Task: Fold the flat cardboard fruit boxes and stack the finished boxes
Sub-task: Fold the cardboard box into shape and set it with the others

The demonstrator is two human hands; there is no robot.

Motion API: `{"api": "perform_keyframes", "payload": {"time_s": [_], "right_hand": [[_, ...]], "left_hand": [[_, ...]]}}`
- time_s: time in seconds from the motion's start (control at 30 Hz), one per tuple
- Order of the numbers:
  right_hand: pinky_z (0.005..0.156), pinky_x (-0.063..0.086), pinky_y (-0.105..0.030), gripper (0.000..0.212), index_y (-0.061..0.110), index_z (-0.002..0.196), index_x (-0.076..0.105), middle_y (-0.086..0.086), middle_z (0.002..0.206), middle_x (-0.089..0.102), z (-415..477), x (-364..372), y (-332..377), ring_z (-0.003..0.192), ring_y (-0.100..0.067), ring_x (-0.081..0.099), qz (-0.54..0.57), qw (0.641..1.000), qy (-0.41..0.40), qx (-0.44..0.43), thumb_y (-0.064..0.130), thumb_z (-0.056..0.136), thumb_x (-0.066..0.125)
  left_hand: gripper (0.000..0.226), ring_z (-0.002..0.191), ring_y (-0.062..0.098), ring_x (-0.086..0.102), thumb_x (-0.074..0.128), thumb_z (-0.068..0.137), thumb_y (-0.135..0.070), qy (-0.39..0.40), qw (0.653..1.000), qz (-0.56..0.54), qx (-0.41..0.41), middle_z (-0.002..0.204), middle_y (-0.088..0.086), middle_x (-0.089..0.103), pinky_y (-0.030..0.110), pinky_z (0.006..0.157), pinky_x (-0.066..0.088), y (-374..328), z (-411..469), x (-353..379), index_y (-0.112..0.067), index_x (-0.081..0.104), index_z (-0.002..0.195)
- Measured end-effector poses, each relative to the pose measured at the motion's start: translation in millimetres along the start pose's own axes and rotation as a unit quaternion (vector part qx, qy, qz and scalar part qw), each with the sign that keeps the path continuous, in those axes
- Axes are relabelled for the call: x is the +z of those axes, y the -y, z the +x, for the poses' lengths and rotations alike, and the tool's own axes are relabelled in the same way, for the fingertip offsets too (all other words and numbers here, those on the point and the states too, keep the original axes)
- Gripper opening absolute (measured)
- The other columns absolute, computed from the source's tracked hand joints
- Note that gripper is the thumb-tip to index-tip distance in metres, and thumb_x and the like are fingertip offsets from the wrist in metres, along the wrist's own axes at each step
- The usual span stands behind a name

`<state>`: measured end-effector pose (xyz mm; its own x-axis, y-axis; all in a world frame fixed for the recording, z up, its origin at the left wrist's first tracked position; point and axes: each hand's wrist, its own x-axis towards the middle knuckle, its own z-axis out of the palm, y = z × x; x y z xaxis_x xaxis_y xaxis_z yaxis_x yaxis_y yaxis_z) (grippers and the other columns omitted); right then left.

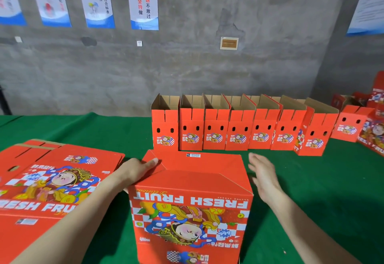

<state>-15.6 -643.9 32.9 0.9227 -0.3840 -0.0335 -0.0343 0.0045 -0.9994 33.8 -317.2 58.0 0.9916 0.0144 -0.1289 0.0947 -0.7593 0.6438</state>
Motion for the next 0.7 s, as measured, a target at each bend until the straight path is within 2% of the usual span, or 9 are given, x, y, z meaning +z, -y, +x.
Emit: {"api": "perform_keyframes", "payload": {"time_s": [0.07,0.13,0.17,0.27,0.37,0.43,0.53,0.6,0.7], "right_hand": [[0.099,0.041,-0.044,0.029,0.011,0.117,0.059,-0.005,0.117,0.065,-3,-14,-28,0.114,-0.027,0.058,-0.109,0.99,0.018,0.091,0.03,0.098,0.05],[0.083,0.055,-0.045,0.032,0.008,0.095,0.064,-0.006,0.09,0.074,-14,-19,-53,0.091,-0.026,0.07,-0.207,0.956,0.125,0.168,0.038,0.096,0.052],[0.074,0.058,-0.045,0.039,0.009,0.095,0.066,-0.005,0.086,0.075,-20,-18,-60,0.084,-0.024,0.072,-0.219,0.941,0.168,0.194,0.045,0.095,0.051],[0.062,0.058,-0.039,0.052,0.018,0.101,0.069,-0.002,0.088,0.075,-27,-16,-57,0.08,-0.022,0.073,-0.213,0.928,0.228,0.205,0.061,0.094,0.041],[0.066,0.059,-0.039,0.052,0.019,0.099,0.071,-0.001,0.092,0.075,-22,-21,-40,0.083,-0.022,0.073,-0.204,0.929,0.253,0.177,0.061,0.094,0.04],[0.067,0.058,-0.041,0.048,0.017,0.104,0.069,-0.005,0.097,0.075,-17,-26,-30,0.086,-0.025,0.072,-0.155,0.94,0.254,0.166,0.058,0.093,0.046],[0.064,0.057,-0.047,0.041,0.009,0.109,0.064,-0.016,0.101,0.072,-12,-31,-23,0.088,-0.035,0.071,0.027,0.952,0.247,0.178,0.04,0.082,0.061],[0.063,0.055,-0.053,0.04,0.006,0.11,0.06,-0.022,0.098,0.07,-12,-31,-24,0.086,-0.04,0.069,0.132,0.942,0.247,0.186,0.027,0.076,0.063],[0.064,0.053,-0.058,0.034,0.007,0.11,0.059,-0.024,0.097,0.067,-17,-26,-29,0.085,-0.043,0.067,0.184,0.934,0.242,0.19,0.017,0.077,0.063]], "left_hand": [[0.052,0.081,0.028,0.065,0.047,0.092,-0.055,-0.019,0.999,-0.023,-0.02,0.088,0.013,0.069,0.031,0.076,0.045,7,-1,2,-0.008,0.065,0.077],[0.05,0.071,0.024,0.062,0.045,0.094,-0.052,-0.031,0.999,-0.032,-0.012,0.08,0.011,0.067,0.03,0.07,0.042,9,-3,0,-0.012,0.061,0.068],[0.05,0.066,0.021,0.06,0.045,0.095,-0.051,-0.033,0.999,-0.029,-0.011,0.074,0.008,0.065,0.029,0.066,0.04,9,-5,-1,-0.013,0.059,0.065],[0.055,0.056,0.02,0.053,0.043,0.097,-0.048,-0.05,0.999,0.003,-0.004,0.061,0.005,0.058,0.029,0.059,0.034,11,-6,-7,-0.012,0.053,0.057],[0.06,0.05,0.022,0.049,0.042,0.097,-0.049,-0.086,0.996,-0.007,0.008,0.05,0.006,0.053,0.029,0.052,0.034,11,-9,-16,-0.011,0.046,0.05],[0.061,0.05,0.025,0.047,0.041,0.096,-0.049,-0.134,0.99,-0.012,0.036,0.049,0.008,0.05,0.029,0.051,0.033,8,-10,-21,-0.009,0.042,0.049],[0.06,0.051,0.024,0.04,0.044,0.096,-0.046,-0.199,0.975,-0.05,0.087,0.047,0.005,0.043,0.031,0.051,0.033,7,-10,-24,-0.01,0.037,0.049],[0.061,0.055,0.022,0.042,0.043,0.097,-0.044,-0.201,0.97,-0.084,0.105,0.053,0.007,0.047,0.032,0.054,0.034,12,-9,-21,-0.001,0.045,0.054],[0.059,0.066,0.021,0.049,0.04,0.099,-0.04,-0.206,0.962,-0.141,0.114,0.067,0.01,0.056,0.034,0.061,0.036,20,-6,-10,0.01,0.057,0.072]]}}
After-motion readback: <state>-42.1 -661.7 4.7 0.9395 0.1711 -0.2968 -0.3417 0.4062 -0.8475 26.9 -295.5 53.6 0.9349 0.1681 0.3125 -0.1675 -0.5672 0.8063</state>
